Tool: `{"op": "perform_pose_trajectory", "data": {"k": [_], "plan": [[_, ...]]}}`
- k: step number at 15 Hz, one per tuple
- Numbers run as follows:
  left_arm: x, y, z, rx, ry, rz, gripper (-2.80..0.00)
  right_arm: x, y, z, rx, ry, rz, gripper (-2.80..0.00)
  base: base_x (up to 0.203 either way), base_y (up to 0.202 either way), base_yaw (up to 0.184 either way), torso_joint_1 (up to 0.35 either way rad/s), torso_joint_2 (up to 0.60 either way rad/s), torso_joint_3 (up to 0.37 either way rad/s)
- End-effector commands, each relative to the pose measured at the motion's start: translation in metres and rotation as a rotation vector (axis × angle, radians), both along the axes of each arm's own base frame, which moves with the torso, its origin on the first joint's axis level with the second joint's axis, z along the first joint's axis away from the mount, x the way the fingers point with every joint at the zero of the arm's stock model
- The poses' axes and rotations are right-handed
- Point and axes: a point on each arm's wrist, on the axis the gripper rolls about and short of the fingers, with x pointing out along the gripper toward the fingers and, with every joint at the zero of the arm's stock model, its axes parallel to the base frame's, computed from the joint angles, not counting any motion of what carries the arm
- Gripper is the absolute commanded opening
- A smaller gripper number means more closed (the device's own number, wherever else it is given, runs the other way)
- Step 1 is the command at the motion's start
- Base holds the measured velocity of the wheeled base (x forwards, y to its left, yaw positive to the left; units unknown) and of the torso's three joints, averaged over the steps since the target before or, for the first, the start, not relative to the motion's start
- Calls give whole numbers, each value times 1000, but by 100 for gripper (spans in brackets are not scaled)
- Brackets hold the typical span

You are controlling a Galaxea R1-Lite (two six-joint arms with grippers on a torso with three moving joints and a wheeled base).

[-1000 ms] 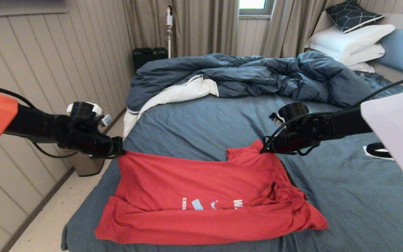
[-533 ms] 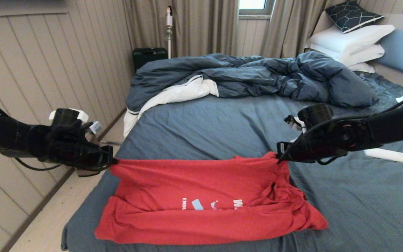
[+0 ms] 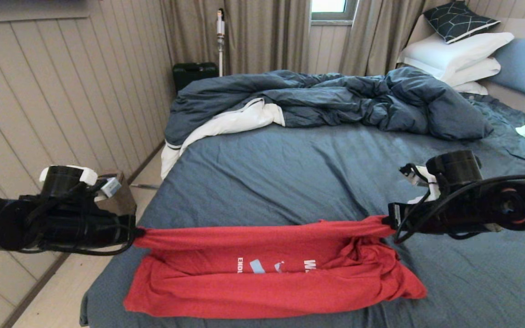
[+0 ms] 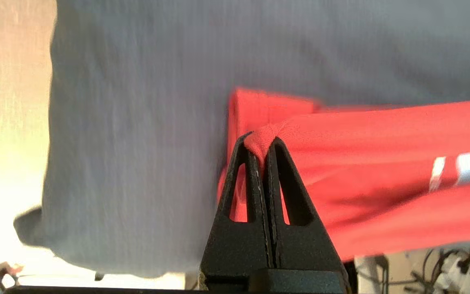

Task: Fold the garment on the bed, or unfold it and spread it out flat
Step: Fold the red T-shirt

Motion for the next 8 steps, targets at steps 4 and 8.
{"op": "perform_pose_trajectory", "data": {"k": [4,8], "plan": [[-34,0,-25,15,10,-26,-280,-20,-1,-18,-5,15,18,-280,0,0,0,0,0,0],[-35,-2,-37,11,28,-35,-280,-19,0,-29,-7,51,20,-280,0,0,0,0,0,0]]}}
